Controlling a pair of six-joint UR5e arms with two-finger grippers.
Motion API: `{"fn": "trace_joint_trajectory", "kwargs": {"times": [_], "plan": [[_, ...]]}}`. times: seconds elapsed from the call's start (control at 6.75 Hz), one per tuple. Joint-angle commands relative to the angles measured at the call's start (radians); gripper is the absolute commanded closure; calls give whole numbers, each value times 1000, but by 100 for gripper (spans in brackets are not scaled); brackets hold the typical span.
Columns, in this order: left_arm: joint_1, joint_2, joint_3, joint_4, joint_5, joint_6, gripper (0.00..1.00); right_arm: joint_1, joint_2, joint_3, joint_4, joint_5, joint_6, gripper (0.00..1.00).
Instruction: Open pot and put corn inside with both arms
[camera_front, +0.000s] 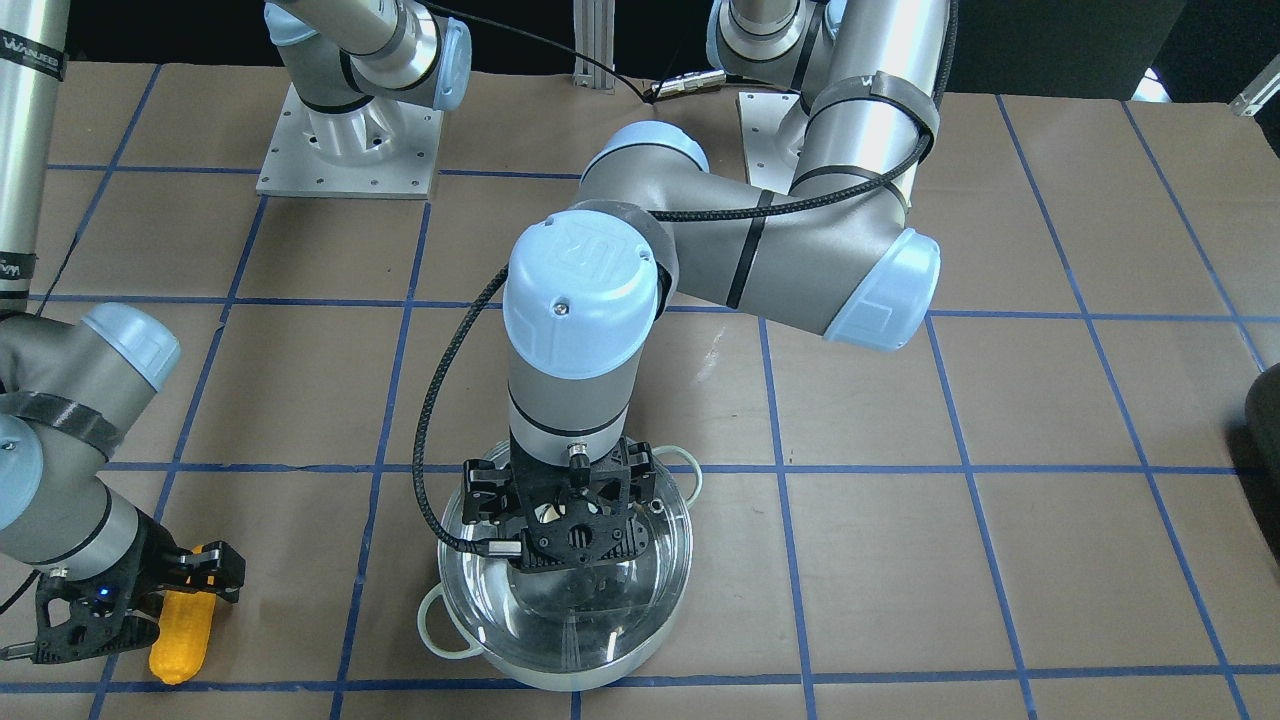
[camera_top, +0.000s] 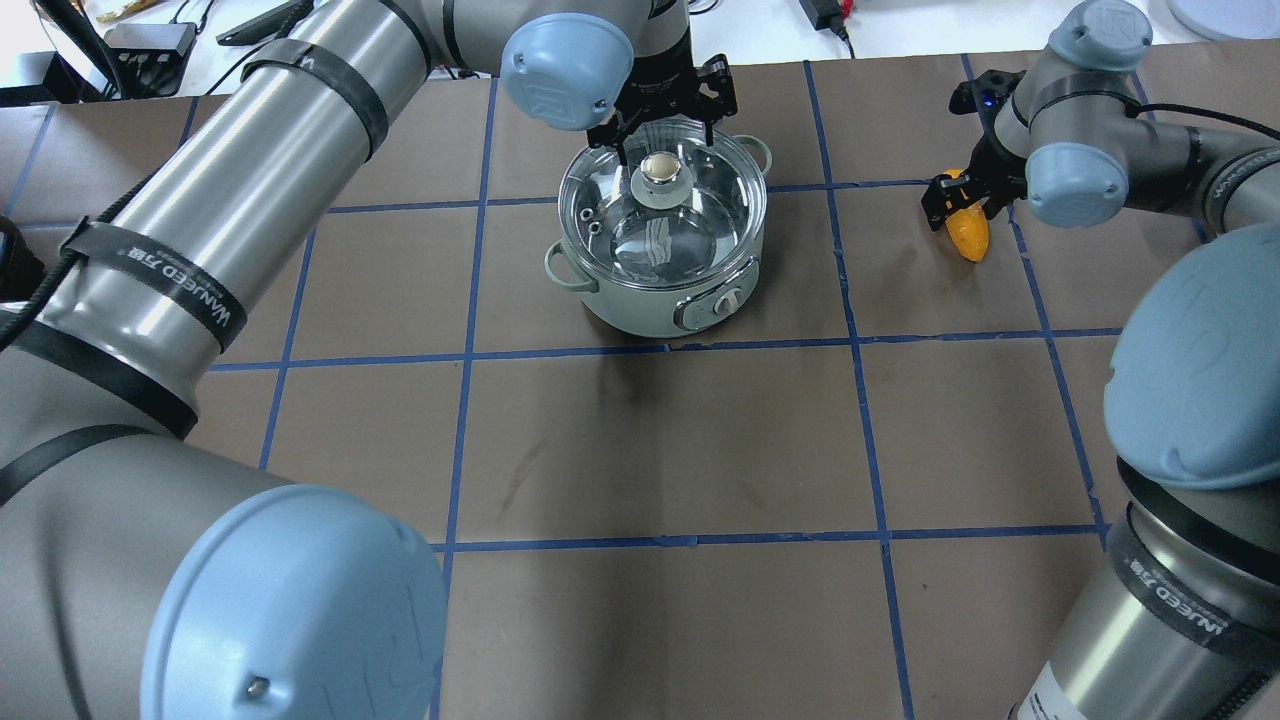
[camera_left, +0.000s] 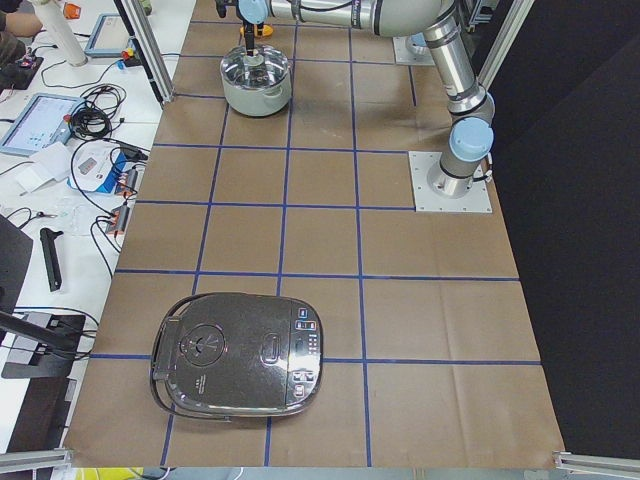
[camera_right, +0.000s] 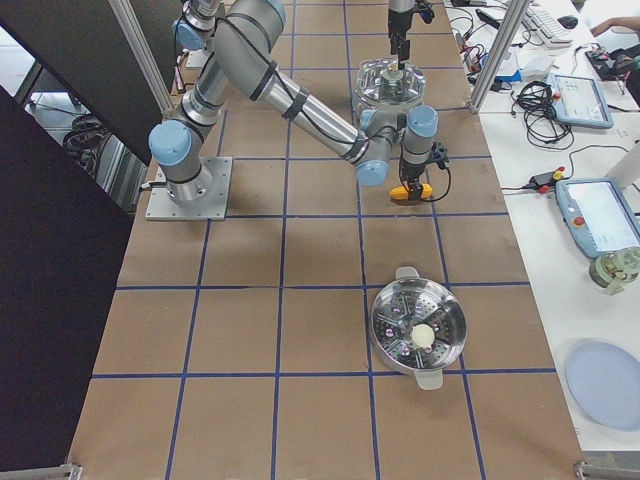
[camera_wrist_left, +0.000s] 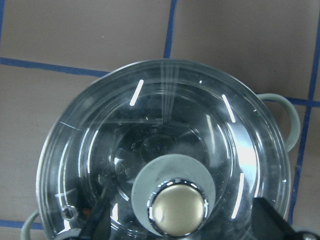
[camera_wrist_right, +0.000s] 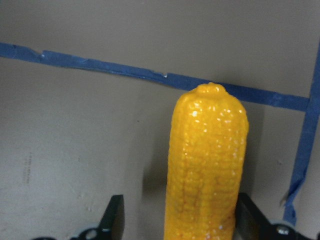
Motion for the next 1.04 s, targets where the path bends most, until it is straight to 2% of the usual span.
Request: {"fn": "trace_joint_trajectory", "kwargs": {"times": [0.0, 0.15, 0.3, 0.44, 0.59, 0.74, 0.89], "plan": [[-4, -8, -31, 13, -1, 10, 0, 0, 7, 5, -15, 0, 1, 34], [-4, -10, -48, 45, -1, 10, 0, 0, 7, 5, -15, 0, 1, 68], [-4, -13, -55, 66, 4, 14, 8, -1, 5, 2, -15, 0, 1, 79], [-4, -13, -55, 67, 9, 20, 42, 0, -1, -2, -2, -2, -1, 82], [-4, -12, -53, 67, 10, 15, 67, -3, -11, -15, 15, -11, 5, 82], [-4, -9, -53, 65, 10, 15, 81, -7, -72, -22, 107, -9, 10, 82], [-2, 17, -52, 53, 13, 20, 84, -7, -167, -45, 253, -12, 13, 82]]}}
